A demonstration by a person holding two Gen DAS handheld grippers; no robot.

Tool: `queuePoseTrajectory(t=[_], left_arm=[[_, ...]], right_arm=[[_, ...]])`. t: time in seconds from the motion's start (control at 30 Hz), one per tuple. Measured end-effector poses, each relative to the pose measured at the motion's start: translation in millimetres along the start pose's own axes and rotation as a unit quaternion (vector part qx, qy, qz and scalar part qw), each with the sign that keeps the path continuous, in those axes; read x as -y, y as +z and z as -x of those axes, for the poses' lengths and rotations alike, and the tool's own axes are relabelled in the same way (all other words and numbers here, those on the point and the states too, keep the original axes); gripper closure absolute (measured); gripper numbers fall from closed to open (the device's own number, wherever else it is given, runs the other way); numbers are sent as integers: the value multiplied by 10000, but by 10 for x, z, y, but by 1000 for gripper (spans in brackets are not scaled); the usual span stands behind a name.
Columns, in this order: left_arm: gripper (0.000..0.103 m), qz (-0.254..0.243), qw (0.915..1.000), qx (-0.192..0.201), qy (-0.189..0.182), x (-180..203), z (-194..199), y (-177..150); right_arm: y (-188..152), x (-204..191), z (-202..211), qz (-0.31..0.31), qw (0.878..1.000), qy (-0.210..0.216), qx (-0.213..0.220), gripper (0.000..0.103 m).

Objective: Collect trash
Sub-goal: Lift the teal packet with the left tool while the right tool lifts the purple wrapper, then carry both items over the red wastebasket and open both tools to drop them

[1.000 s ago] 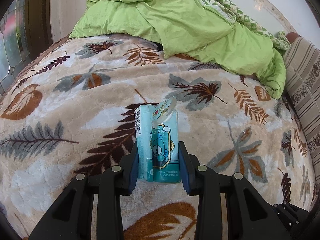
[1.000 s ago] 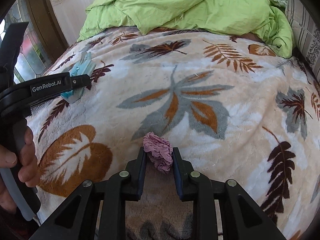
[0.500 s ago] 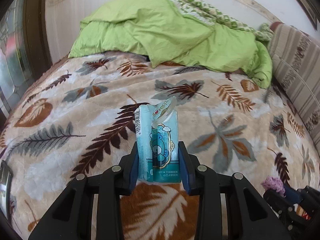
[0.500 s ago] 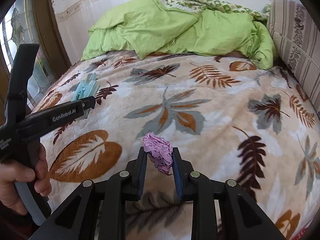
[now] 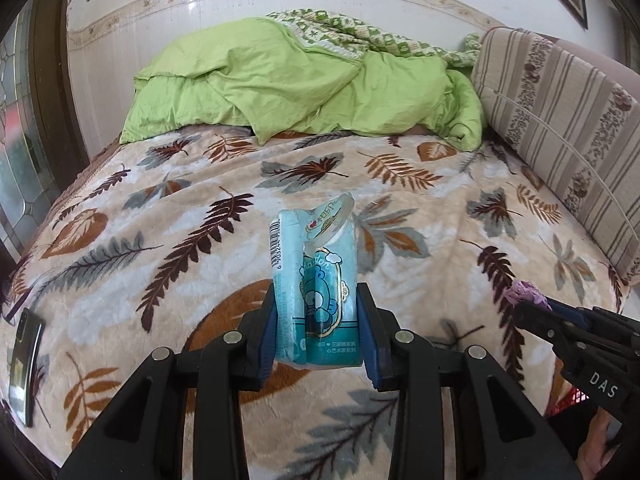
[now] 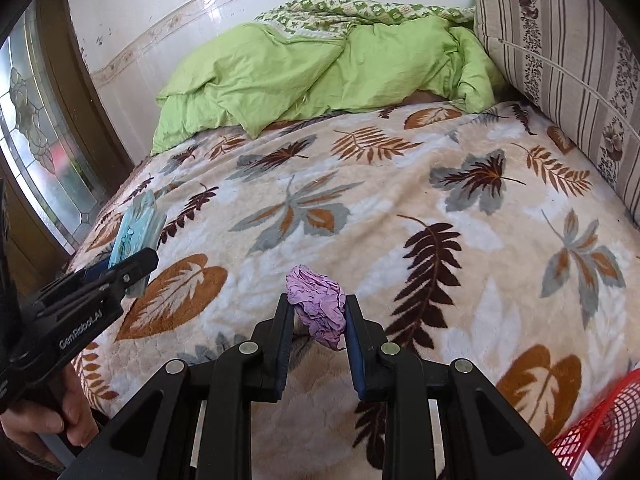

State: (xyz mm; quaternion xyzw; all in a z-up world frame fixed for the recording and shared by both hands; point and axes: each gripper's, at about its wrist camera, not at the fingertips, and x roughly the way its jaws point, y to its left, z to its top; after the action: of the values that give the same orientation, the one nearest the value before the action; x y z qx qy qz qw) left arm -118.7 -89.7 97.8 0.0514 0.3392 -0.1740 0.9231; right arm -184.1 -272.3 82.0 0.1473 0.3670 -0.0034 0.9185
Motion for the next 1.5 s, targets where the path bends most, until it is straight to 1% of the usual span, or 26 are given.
queuePoseTrajectory(t=[0.27,0.43,0.57,0.7,0.8,0.93,1.07,1.17,1.27,1.3,1.33,1.4,1.5], left_arm=[[69,-183,9998,94,-88,138,206,-60],[69,-315,9992,141,-205,270,292,-66],[69,-447,9982,174,-356,433,359,-65],[69,-616,9958,214,-643,654,440,-51],[69,-755,9925,255,-922,851,533,-46],[69,-997,9848,252,-1403,1184,673,-27],[69,-1288,9719,167,-1966,1586,790,-43],[69,-1501,9579,-8,-2449,1940,844,-64],[68,-1715,9382,-244,-2995,2327,897,-99],[68,-1775,9293,-361,-3218,2481,913,-132],[68,-1819,9232,-450,-3356,2600,916,-153],[68,-1970,9110,-607,-3573,2847,913,-214],[66,-2212,8979,-734,-3733,3139,907,-325]], right_arm=[[-154,3,247,-28,10000,66,41,77],[-223,134,436,-268,9996,90,73,77],[-248,288,637,-493,9986,63,178,77],[-270,507,907,-738,9966,-38,352,77],[-305,725,1133,-963,9940,-195,491,77],[-405,1086,1493,-1270,9881,-581,652,77],[-559,1467,1847,-1664,9781,-965,793,77],[-689,1777,2114,-1993,9676,-1284,871,77],[-816,2033,2331,-2282,9571,-1522,930,77],[-848,2084,2382,-2345,9546,-1572,954,77],[-884,2139,2430,-2392,9523,-1629,970,77],[-929,2211,2470,-2463,9487,-1728,974,77],[-1016,2321,2482,-2629,9432,-1813,916,76]])
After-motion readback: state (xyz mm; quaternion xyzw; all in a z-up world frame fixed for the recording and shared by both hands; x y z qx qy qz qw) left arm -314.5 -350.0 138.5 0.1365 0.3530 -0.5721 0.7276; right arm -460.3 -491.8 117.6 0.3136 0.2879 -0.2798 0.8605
